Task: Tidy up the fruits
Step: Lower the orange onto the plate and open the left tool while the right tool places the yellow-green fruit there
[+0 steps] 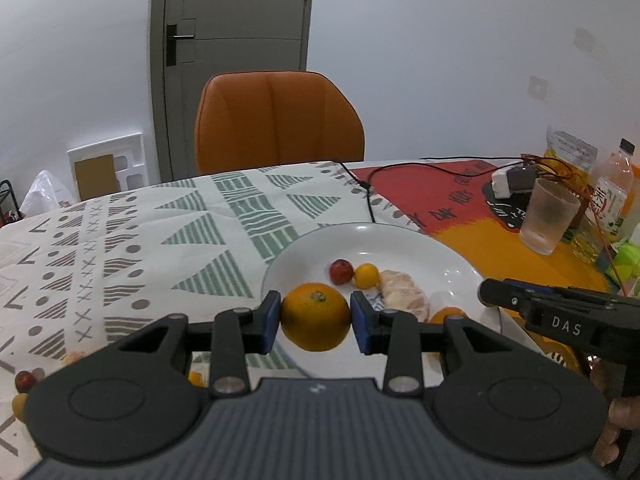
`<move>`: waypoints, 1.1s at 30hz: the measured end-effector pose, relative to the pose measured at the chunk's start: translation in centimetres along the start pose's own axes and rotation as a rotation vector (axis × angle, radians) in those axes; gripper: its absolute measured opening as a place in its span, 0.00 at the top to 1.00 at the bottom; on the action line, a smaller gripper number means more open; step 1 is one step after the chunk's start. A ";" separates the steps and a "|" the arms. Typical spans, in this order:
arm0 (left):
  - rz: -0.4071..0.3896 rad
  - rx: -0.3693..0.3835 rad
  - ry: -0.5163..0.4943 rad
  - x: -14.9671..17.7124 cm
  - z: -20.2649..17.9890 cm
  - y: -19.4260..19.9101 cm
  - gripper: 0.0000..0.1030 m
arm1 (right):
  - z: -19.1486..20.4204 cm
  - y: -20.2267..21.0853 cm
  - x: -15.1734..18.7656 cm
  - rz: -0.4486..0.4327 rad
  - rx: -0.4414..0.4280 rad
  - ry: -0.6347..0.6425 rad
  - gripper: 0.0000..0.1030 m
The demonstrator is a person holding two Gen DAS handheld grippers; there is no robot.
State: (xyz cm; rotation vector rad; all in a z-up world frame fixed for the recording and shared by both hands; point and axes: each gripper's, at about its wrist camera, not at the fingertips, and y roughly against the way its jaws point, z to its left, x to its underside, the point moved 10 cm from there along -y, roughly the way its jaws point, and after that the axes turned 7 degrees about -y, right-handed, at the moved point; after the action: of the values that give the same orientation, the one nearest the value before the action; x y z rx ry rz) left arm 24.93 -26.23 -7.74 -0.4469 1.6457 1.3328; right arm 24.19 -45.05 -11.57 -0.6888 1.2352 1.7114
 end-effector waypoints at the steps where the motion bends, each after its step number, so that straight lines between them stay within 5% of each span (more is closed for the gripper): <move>1: 0.002 0.001 -0.002 0.0 -0.1 -0.1 0.65 | 0.0 0.0 0.0 -0.002 -0.006 0.001 0.76; 20: 0.004 0.011 -0.022 -0.1 -1.2 -0.5 0.61 | 0.6 1.2 0.9 0.013 -0.026 -0.002 0.69; 25: -0.002 -0.037 -0.008 0.0 0.3 0.1 0.41 | 1.5 1.1 0.9 0.013 -0.042 0.002 0.65; 33: -0.001 -0.098 0.011 1.0 3.2 1.6 0.23 | 3.5 0.8 1.3 0.018 -0.070 0.014 0.56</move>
State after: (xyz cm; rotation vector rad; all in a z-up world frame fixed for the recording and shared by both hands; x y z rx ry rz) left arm 24.67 -22.52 -7.57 -0.5134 1.5937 1.4167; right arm 23.07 -41.46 -11.09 -0.7341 1.1989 1.7750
